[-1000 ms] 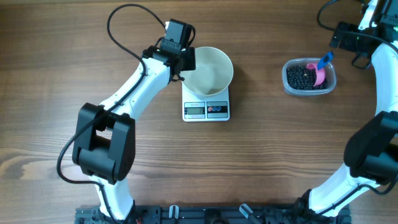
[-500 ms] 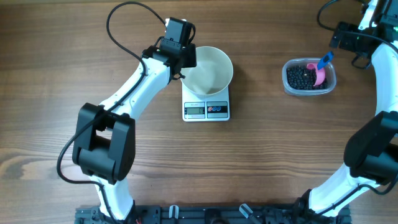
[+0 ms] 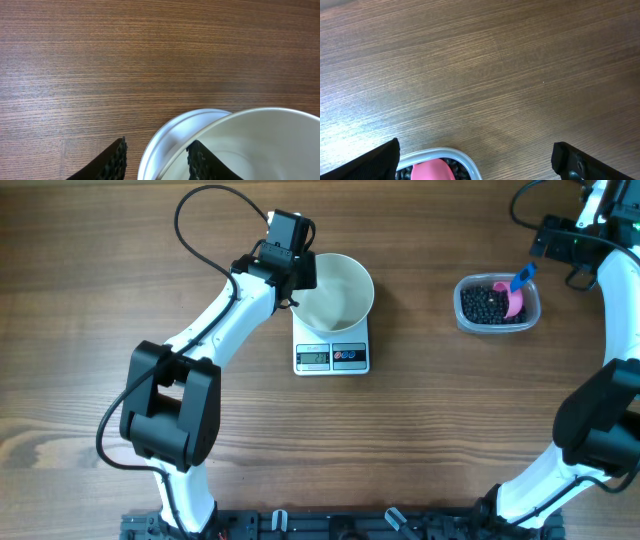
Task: Scoop item into bowl and weigh 150g on scale
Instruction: 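Move the left gripper to the rim of the white bowl, then withdraw the left gripper left and park it beside the scale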
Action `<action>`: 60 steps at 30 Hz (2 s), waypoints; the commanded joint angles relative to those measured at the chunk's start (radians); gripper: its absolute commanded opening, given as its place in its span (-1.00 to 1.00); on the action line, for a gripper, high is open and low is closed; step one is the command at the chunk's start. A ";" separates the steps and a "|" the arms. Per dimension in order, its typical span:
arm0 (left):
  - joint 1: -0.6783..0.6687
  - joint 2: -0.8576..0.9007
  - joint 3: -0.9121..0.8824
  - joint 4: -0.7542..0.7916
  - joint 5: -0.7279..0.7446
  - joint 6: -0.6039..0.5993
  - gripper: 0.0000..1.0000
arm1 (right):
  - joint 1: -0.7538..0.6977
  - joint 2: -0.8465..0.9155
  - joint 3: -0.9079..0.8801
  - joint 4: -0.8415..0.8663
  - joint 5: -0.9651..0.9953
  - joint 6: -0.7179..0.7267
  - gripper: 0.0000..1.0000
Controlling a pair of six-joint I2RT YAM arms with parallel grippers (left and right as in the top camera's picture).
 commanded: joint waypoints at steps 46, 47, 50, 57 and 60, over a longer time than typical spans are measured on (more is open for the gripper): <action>0.342 -0.313 -0.224 -0.742 0.579 1.938 1.00 | 0.000 -0.021 0.015 0.002 0.014 0.019 1.00; 0.344 -0.313 -0.232 -0.734 0.575 1.961 1.00 | 0.000 -0.021 0.015 0.002 0.014 0.019 1.00; 0.348 -0.309 -0.280 -0.658 0.572 1.960 1.00 | 0.000 -0.021 0.015 0.002 0.014 0.019 0.99; 0.348 -0.307 -0.295 -0.646 0.578 1.960 1.00 | 0.000 -0.021 0.015 0.002 0.014 0.019 0.99; 0.342 -0.307 -0.295 -0.648 0.607 1.960 1.00 | 0.000 -0.021 0.015 0.002 0.014 0.019 0.99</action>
